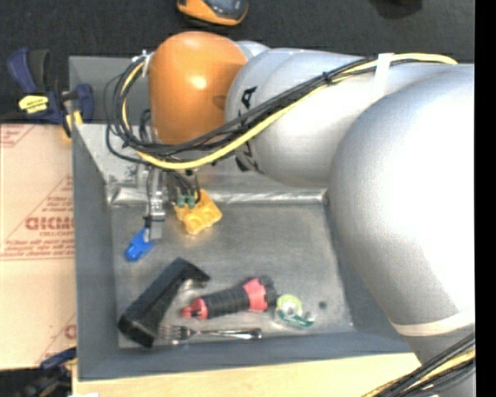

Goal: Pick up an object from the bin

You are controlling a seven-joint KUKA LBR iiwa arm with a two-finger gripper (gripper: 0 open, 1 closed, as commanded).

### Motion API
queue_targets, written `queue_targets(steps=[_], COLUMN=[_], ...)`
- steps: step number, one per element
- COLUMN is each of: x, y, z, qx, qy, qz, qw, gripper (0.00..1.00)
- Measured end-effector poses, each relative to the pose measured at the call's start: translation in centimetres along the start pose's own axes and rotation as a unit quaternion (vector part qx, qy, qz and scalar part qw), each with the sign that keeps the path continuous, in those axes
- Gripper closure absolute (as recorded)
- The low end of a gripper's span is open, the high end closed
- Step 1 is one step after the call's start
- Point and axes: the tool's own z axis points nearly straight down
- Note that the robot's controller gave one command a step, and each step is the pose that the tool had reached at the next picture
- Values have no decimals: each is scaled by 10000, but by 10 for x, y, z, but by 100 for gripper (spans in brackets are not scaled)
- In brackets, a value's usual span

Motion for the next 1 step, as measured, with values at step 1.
queue_targets(steps=[1], x=[-2], y=[-1], z=[-5], qx=[-7], qy=[-39], qz=[20], qw=[10000], gripper=[0])
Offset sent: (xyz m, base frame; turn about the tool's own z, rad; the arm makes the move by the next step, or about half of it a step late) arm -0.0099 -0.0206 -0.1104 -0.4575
